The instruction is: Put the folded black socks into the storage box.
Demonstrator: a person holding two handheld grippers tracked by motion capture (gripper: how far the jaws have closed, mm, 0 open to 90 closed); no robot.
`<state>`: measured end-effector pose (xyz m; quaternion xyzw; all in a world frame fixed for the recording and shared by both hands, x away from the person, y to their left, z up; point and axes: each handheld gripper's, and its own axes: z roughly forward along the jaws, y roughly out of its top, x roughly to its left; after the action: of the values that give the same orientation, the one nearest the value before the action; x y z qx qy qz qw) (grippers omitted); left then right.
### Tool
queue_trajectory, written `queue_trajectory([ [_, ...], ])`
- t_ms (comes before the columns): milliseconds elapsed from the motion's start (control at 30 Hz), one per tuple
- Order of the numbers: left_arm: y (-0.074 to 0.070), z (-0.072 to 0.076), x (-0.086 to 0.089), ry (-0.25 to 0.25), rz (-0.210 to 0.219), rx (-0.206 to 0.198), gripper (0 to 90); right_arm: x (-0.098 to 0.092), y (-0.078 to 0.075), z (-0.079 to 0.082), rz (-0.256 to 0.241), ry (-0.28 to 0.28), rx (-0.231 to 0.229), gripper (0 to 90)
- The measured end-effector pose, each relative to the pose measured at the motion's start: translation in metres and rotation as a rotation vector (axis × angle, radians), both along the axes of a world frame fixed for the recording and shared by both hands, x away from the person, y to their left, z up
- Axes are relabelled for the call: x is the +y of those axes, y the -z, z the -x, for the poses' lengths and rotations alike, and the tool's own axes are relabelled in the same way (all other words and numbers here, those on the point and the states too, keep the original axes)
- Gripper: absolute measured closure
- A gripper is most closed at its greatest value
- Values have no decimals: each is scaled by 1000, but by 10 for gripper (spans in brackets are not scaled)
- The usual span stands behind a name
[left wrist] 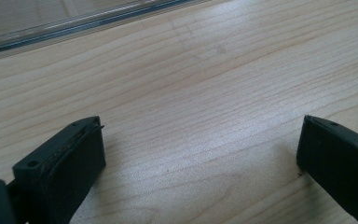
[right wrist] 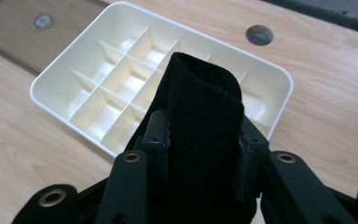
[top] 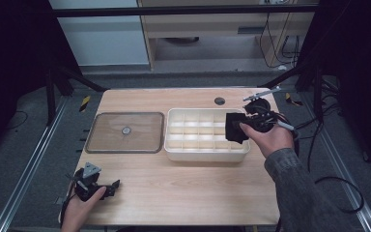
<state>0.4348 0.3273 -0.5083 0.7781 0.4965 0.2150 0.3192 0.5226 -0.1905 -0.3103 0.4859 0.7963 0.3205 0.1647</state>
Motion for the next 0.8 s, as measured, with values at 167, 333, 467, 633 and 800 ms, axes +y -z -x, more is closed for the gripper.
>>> queue_trajectory([
  [167, 0, 0, 1, -5, 8, -7, 9, -5, -2, -1, -1, 15, -21, 641],
  [333, 0, -1, 2, -3, 0, -5, 16, -10, -5, -2, 9, 26, -38, 640],
  [467, 0, -1, 2, -2, 1, -5, 16, -14, -2, -6, 30, 43, -42, 641],
  [633, 0, -1, 2, 1, 1, -5, 17, -18, 11, -11, 52, 62, -30, 640],
  [800, 0, -1, 2, 1, -1, -4, 16, -17, 21, -11, 50, 52, -21, 638],
])
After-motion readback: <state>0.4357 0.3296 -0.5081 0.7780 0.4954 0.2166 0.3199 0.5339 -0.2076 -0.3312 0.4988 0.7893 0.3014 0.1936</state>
